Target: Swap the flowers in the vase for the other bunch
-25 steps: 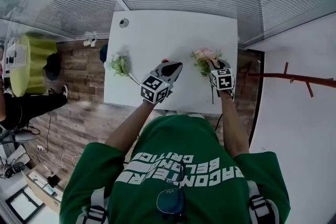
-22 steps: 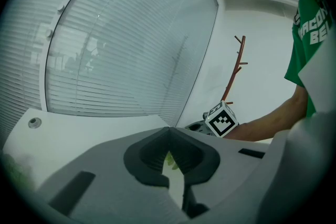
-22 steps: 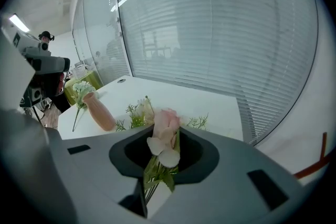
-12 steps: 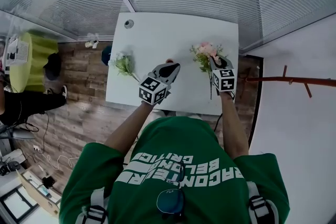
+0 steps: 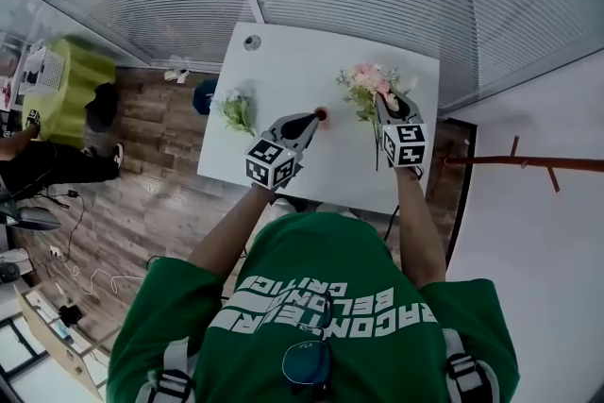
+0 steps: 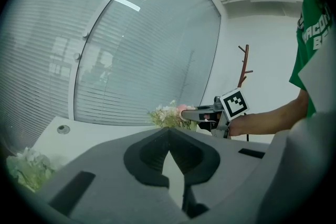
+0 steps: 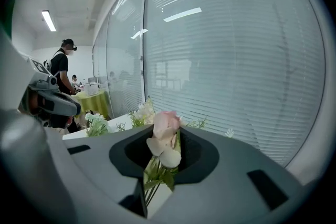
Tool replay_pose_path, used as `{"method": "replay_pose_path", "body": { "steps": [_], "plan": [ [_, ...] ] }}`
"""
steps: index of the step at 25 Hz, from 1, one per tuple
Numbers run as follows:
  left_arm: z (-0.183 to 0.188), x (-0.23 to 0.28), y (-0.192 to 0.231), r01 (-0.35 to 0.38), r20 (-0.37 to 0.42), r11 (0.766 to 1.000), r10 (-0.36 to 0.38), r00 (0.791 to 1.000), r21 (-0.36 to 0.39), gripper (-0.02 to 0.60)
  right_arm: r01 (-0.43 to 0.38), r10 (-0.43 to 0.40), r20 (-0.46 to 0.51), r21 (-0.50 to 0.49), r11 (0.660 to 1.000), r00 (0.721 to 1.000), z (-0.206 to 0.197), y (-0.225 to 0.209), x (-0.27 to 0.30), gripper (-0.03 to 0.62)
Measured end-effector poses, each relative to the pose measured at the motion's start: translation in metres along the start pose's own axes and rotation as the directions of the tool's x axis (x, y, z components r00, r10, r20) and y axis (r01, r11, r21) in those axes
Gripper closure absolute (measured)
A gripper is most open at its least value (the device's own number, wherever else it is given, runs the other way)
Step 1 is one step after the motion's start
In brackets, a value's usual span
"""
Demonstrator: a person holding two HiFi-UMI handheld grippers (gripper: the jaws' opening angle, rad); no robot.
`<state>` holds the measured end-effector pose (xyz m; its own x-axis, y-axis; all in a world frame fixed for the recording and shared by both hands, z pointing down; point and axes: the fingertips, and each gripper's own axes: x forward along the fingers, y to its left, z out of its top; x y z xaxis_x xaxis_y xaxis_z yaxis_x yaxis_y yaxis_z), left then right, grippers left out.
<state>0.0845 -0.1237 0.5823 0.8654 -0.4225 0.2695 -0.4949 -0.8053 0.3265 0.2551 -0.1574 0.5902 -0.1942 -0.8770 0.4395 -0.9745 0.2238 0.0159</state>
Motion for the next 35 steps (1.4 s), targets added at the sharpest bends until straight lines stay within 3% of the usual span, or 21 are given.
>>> {"method": "replay_pose_path", "body": {
  "steps": [21,35],
  "plan": [
    [0.007,-0.078,0.027,-0.154,0.076,0.987,0.157,0.985,-0.037,0.574,-0.135,0.159,0.193,-0.132,0.982,0.968,0.109,0.084,0.011,0.511],
    [0.008,-0.101,0.059,-0.222,0.085,0.973,0.227,0.970,-0.061,0.574,-0.200,0.236,0.238,-0.168,0.965,0.942,0.144,0.119,0.045,0.513]
  ]
}}
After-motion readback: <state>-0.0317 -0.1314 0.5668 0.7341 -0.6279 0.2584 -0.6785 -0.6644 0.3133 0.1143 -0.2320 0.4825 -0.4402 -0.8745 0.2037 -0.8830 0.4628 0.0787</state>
